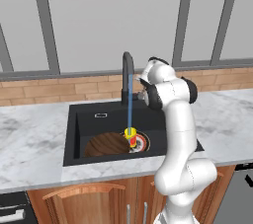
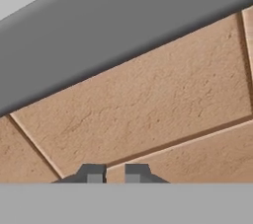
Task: Pick the cup and bowl and place them in the sink. Then turn on the water.
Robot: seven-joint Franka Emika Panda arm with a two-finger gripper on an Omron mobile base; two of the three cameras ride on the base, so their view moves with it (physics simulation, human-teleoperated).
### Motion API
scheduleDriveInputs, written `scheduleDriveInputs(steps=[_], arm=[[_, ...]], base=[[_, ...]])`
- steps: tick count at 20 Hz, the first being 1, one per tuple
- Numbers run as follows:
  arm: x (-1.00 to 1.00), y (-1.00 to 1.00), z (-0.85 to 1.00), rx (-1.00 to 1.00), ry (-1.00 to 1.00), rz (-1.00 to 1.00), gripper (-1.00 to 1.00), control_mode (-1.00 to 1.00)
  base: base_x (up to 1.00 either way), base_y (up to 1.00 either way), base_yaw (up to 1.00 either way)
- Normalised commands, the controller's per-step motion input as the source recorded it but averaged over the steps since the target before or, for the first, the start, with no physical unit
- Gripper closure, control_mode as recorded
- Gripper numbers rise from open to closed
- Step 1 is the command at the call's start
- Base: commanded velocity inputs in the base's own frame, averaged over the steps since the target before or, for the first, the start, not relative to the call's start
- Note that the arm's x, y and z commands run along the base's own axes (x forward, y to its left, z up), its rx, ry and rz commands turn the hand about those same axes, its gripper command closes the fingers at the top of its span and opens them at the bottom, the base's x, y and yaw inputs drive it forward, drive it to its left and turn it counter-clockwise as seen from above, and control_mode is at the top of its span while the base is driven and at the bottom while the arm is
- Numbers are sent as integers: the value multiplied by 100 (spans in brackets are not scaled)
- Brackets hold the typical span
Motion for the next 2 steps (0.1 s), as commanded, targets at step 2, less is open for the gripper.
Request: scheduleDriveInputs(steps=[2], arm=[[4,-56,-75,-5,0,0,100,-100]], base=[[0,0,0]])
